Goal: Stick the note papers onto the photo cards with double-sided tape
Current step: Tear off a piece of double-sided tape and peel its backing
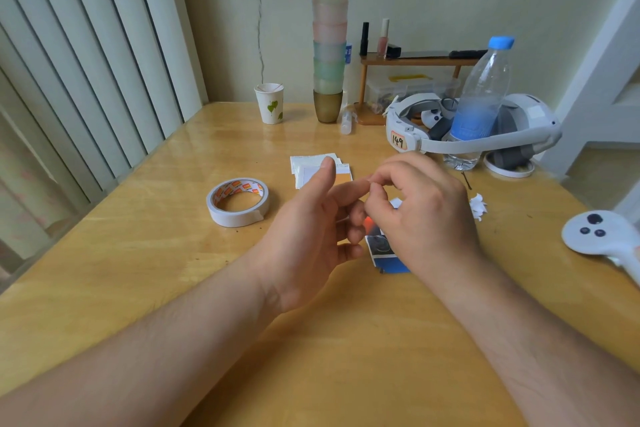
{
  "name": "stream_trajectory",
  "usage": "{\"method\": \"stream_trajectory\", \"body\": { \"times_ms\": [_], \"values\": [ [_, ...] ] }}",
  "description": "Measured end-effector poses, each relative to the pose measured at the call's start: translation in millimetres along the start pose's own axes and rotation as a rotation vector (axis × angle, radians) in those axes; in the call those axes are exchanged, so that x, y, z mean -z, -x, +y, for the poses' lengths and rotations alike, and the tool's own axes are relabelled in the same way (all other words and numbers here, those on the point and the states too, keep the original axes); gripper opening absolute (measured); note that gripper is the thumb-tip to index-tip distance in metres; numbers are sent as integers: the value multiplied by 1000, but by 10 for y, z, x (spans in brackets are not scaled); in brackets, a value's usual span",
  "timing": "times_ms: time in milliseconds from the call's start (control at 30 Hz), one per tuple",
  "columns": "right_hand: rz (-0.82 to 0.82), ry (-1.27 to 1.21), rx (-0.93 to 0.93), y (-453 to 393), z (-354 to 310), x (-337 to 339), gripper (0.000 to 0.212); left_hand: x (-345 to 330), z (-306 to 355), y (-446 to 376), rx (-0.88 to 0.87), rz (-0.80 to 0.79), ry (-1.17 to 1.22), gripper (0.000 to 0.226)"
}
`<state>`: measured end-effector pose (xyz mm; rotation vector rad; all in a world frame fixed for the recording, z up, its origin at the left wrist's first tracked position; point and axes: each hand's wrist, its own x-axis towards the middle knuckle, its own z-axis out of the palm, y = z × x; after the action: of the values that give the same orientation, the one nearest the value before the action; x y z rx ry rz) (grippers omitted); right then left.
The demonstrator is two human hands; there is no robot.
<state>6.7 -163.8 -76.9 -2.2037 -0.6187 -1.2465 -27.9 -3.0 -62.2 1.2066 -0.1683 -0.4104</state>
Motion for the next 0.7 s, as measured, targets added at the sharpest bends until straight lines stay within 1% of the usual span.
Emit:
{"method": "stream_trajectory", "body": {
  "times_ms": [100,367,433,567,633,700],
  "values": [
    [0,-22,-22,-2,-4,2,3,-4,-5,0,-9,5,-22,71],
    [-45,-127,-158,11,-57,5,8,24,-4,-19,-7,68,-14,70],
    [-73,-186,-235,13,-99,25,11,28,-4,-22,-11,81,-11,71],
    [-166,-362,-450,-2,-131,69,24,35,-5,-21,-17,92,-12,70],
    [-180,-424,-509,0,-129,74,26,41,2,-15,-24,77,-13,69],
    [-150,-431,-527,15,-136,67,23,39,8,-7,-26,43,-16,69]
  ]
}}
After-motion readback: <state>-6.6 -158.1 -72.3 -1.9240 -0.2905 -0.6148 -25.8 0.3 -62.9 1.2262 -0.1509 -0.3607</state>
